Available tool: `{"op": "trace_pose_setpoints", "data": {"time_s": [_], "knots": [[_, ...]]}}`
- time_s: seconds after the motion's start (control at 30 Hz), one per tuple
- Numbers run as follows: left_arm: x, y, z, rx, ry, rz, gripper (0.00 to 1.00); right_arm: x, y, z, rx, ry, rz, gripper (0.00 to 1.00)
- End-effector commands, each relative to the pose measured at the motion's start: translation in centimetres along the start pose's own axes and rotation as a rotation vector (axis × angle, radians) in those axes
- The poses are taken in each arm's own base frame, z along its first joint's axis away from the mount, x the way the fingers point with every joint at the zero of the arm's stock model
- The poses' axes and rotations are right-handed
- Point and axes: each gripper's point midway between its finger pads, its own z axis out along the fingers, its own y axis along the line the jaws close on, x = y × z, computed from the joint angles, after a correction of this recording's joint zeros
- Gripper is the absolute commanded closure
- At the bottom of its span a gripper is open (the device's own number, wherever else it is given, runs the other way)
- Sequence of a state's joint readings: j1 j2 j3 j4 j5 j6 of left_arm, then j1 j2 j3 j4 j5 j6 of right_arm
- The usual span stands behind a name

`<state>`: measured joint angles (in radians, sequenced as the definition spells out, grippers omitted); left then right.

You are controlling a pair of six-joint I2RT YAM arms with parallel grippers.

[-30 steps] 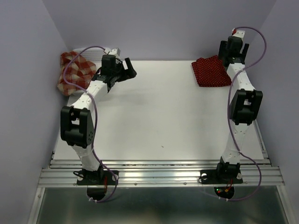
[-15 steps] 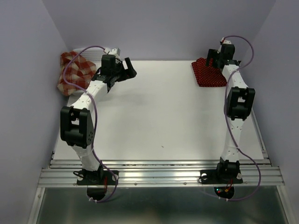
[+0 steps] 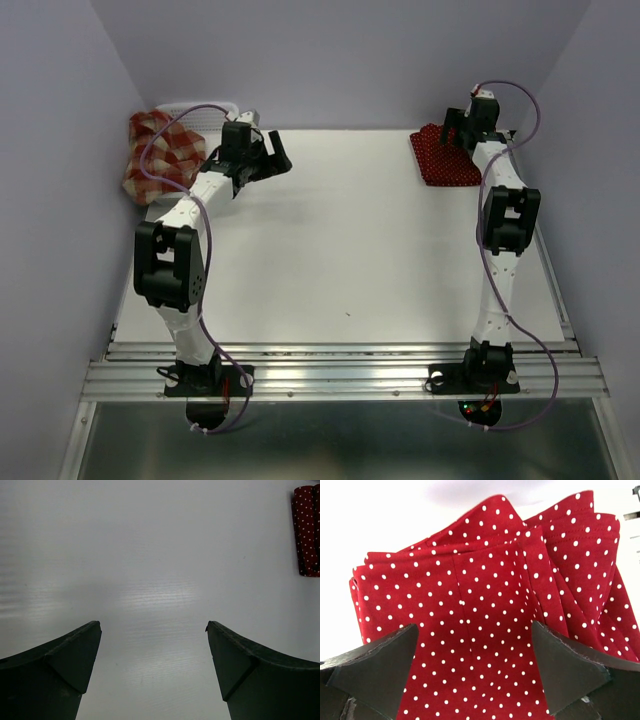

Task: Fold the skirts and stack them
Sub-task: Neatly place the folded skirt to the corner

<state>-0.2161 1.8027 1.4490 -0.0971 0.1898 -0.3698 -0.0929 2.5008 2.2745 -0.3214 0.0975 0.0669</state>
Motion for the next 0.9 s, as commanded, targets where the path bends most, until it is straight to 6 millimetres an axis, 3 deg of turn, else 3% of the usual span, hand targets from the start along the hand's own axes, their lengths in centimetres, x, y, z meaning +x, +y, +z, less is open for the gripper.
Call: {"op": "trace_pose_setpoints", "data": {"time_s": [0.0,0.13,0.37,0.63,0.87], "knots": [[-2.2,-1.0,-0.3,0.020,-0.046,0.024,0.01,-5.7,-0.6,-1.8,0.007,-0.152,0.011,0.00],[-2.2,-0.9,-0.2,0.018,-0.050,0.020,0.01,-6.8,-1.9,-2.3,0.029,-0.175,0.050,0.00],[-1.9,-0.6,0.1,0.012,-0.046,0.019,0.01,-5.5,-3.7,-1.8,0.045,-0.147,0.096,0.00],[-2.3,-0.7,0.9,0.013,-0.042,0.030,0.01,-6.0,-5.0,-1.9,0.061,-0.157,0.121,0.00],[-2.9,-0.9,1.7,0.018,-0.045,0.030,0.01,-6.3,-8.6,-2.5,0.135,-0.159,0.129,0.00]]}}
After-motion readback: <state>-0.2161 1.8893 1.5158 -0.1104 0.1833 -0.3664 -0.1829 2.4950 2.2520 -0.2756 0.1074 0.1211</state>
